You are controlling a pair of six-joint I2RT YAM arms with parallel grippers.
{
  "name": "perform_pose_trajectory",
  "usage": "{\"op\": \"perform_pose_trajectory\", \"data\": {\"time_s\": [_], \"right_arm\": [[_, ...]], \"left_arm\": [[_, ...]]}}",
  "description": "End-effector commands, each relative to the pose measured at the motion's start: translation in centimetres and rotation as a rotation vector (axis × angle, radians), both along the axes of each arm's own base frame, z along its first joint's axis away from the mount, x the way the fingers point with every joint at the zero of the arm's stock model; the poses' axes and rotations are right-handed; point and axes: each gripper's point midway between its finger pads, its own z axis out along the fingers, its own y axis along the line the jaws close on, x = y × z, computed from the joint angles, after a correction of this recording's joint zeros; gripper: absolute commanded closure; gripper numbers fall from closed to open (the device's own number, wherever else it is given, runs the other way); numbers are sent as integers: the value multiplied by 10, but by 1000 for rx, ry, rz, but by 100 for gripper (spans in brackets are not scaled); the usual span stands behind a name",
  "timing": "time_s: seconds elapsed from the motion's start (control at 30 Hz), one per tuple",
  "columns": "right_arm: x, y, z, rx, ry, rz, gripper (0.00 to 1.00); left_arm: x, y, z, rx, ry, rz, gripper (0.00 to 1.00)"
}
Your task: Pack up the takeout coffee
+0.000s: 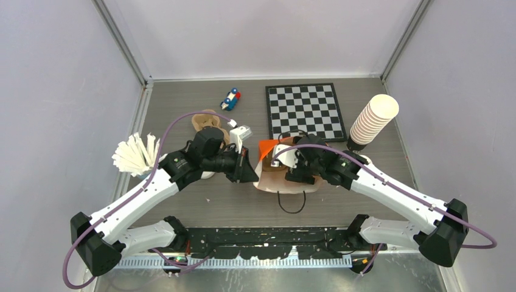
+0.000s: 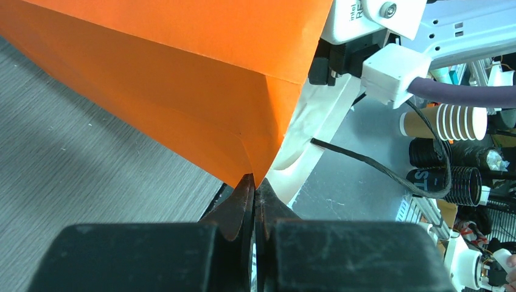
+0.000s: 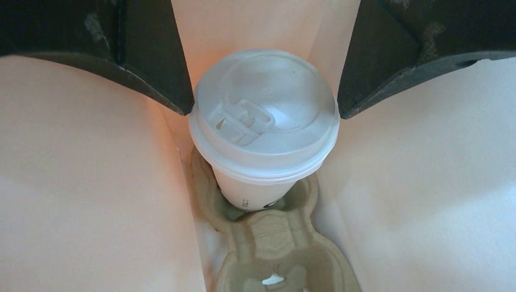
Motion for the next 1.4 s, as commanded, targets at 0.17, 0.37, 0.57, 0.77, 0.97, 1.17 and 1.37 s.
{"op": "perform_pose_trajectory", "data": {"time_s": [0.17, 0.37, 0.57, 0.77, 0.97, 1.17, 1.37], "right_arm": [[13, 15, 42, 164, -94, -36, 7], [6, 14, 37, 143, -50, -10, 12], [0, 11, 33, 123, -24, 2, 27], [3, 6, 33, 127, -46, -38, 21], [5, 8, 46, 164, -70, -50, 11], [-2, 13, 48, 191, -30, -32, 18], [-7, 12, 47, 202, -4, -37, 22]], "left_arm": [[-6, 0, 15, -27, -10, -22, 100], [-5, 0, 16, -28, -13, -21, 100], [-5, -1, 17, -28, -12, -20, 100], [-5, -1, 16, -29, -11, -21, 100], [-5, -1, 16, -28, -9, -22, 100], [-4, -2, 17, -31, -6, -20, 100], [-5, -2, 18, -34, -3, -20, 100]]}}
